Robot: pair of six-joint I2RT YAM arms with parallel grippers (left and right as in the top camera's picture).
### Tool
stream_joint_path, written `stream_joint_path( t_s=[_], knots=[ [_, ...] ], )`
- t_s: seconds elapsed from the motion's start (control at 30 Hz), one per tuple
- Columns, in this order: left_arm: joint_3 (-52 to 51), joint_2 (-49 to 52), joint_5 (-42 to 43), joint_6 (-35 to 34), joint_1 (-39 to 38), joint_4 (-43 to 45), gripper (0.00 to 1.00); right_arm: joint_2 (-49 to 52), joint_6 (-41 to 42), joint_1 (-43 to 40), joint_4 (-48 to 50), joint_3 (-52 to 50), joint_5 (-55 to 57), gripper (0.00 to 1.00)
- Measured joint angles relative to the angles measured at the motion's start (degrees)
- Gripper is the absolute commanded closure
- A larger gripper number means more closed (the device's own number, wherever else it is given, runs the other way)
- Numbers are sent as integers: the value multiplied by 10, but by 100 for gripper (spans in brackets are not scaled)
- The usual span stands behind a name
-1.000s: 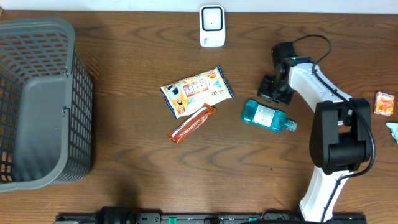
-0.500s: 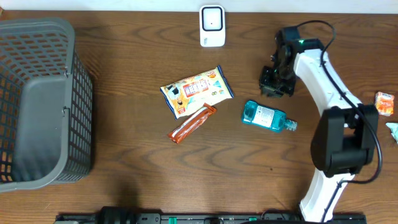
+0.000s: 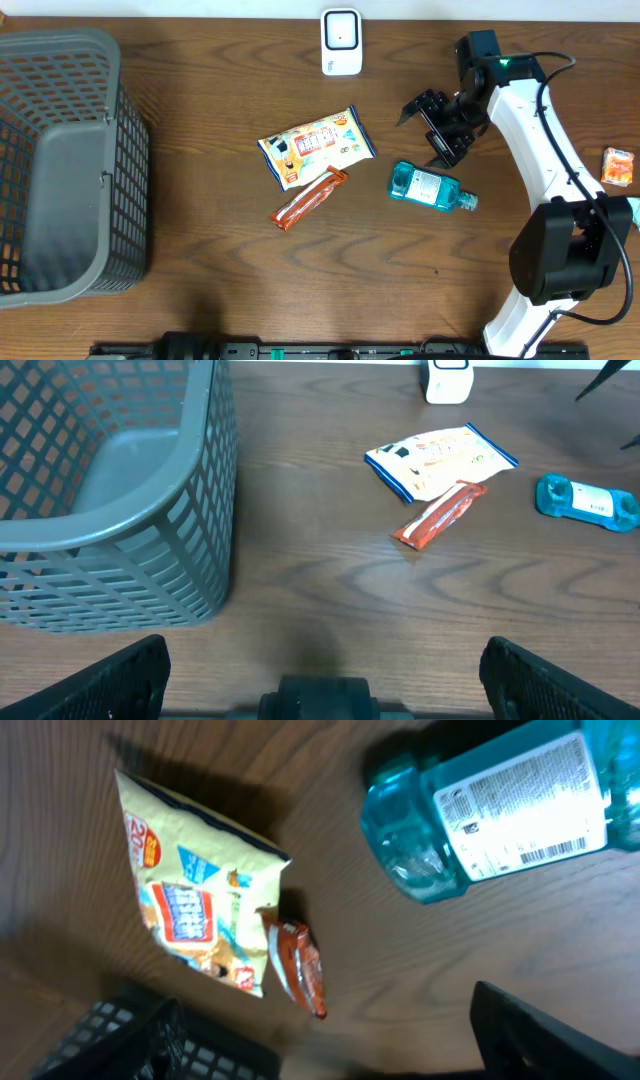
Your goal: Scan the item barcode
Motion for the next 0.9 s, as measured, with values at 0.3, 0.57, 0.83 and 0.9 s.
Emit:
stream_joint_path(
  t_s=[0.3,0.57,0.83,0.9],
  knots=[
    [0,0,0,0,0,0,1,0,168,10,-136,0,8,7],
    [0,0,0,0,0,0,1,0,392,11,-165,0,90,1],
    [0,0,0,0,0,0,1,7,486,9,-164,0,174,1],
    [0,0,0,0,0,0,1,19,494,9,-164,0,187,1]
  ],
)
